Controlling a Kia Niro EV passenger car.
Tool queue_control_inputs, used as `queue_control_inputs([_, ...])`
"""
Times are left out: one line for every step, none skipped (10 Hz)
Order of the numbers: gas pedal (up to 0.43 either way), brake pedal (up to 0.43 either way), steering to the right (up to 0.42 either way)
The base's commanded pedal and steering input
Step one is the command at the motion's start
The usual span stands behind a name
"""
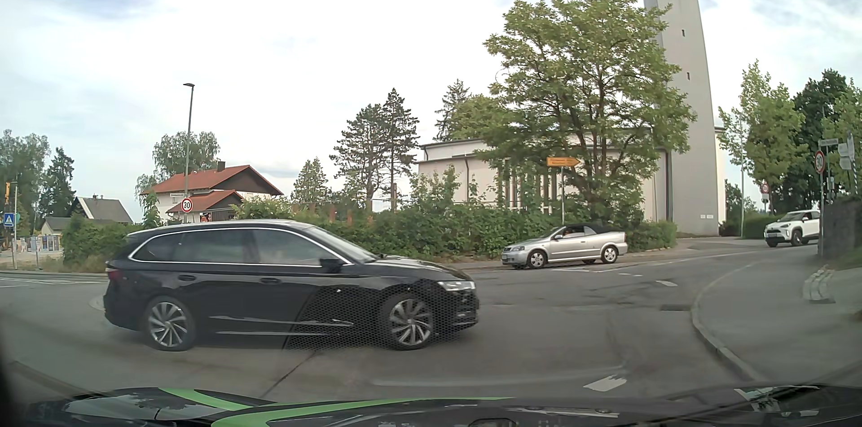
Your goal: Follow the waypoints while adhering to traffic rules and regulations
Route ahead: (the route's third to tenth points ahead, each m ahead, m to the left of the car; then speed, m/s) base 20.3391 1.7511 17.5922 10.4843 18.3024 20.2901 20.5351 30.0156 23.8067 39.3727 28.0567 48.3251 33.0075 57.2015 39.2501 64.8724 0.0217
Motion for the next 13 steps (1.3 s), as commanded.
queue_control_inputs([0.000, 0.000, 0.044])
queue_control_inputs([0.000, 0.000, 0.044])
queue_control_inputs([0.067, 0.000, 0.045])
queue_control_inputs([0.220, 0.000, 0.048])
queue_control_inputs([0.240, 0.000, 0.053])
queue_control_inputs([0.240, 0.000, 0.058])
queue_control_inputs([0.287, 0.000, 0.064])
queue_control_inputs([0.311, 0.000, 0.074])
queue_control_inputs([0.319, 0.000, 0.085])
queue_control_inputs([0.331, 0.000, 0.092])
queue_control_inputs([0.339, 0.000, 0.101])
queue_control_inputs([0.390, 0.000, 0.108])
queue_control_inputs([0.390, 0.000, 0.112])
